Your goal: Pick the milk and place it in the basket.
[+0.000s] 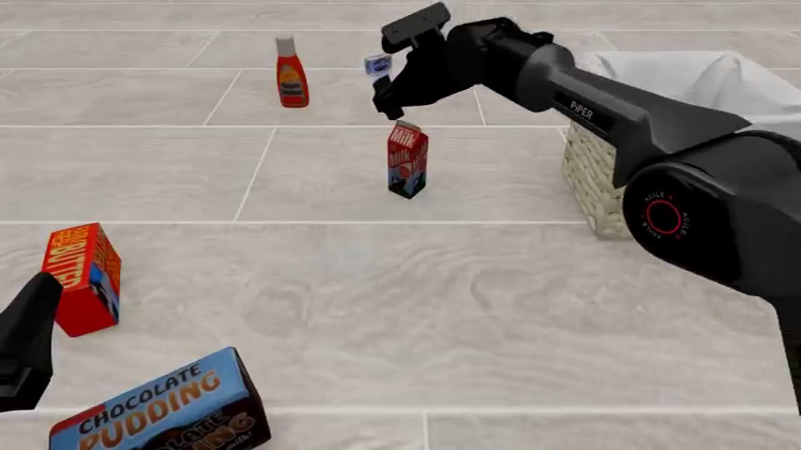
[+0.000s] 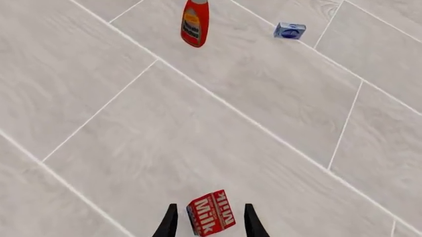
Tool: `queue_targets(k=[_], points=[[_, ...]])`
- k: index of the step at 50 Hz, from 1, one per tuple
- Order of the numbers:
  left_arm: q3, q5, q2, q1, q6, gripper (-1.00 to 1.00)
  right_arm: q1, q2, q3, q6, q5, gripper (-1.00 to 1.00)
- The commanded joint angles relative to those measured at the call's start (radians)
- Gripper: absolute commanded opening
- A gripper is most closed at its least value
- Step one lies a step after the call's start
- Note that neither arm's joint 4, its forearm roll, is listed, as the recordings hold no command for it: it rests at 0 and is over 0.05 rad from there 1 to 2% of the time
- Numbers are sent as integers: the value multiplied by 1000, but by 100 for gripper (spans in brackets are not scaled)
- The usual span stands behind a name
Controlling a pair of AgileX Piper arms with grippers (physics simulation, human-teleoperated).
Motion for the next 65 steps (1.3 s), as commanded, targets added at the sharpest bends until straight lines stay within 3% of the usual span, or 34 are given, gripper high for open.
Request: queue_targets(k=[1,51,65], points=[[0,0,0,0,0,100,2,59,-21,11,-3,100],[0,0,0,0,0,100,-15,188,-71,22,11,100],[0,0,0,0,0,100,-36,228,-115,2,29,100]])
